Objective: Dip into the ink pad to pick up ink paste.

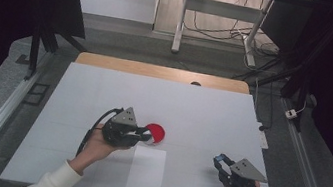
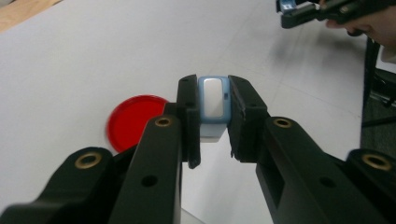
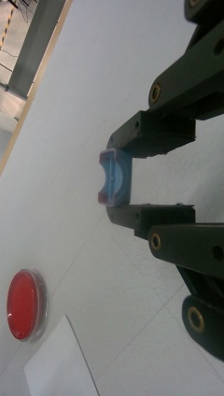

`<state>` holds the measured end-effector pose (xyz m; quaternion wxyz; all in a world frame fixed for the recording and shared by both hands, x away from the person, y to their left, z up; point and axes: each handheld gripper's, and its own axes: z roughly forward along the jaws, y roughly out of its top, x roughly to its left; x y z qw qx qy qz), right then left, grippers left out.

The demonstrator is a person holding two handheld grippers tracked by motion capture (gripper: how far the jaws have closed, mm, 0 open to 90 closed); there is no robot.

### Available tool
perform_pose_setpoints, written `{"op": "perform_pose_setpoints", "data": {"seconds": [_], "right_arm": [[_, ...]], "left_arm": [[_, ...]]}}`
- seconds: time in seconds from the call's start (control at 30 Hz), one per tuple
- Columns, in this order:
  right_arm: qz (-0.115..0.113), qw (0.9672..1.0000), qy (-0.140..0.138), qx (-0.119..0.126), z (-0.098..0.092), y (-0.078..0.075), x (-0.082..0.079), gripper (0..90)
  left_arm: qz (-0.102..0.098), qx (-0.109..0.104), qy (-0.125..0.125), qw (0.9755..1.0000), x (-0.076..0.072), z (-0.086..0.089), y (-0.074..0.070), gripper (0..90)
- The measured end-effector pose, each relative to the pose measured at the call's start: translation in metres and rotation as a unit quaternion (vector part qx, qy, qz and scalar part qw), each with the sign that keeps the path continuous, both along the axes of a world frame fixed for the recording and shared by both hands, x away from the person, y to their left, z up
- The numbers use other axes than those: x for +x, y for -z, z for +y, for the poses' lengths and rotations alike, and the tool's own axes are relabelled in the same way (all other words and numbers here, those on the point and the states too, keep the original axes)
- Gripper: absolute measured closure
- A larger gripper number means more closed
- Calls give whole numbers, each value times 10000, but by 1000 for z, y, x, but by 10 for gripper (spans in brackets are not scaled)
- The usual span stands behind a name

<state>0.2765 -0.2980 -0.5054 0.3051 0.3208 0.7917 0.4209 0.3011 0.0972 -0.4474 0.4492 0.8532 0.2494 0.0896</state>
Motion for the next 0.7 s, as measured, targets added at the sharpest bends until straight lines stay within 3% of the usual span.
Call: {"op": "perform_pose_setpoints", "data": {"seconds": [0.2,0.7], "right_arm": [[-17,10000,-26,-43,1,0,0,652],[-40,10000,-60,-64,1,0,-2,652]], "left_arm": [[7,73,143,9999,-6,-7,1,752],[285,236,339,9987,-12,-18,16,752]]}}
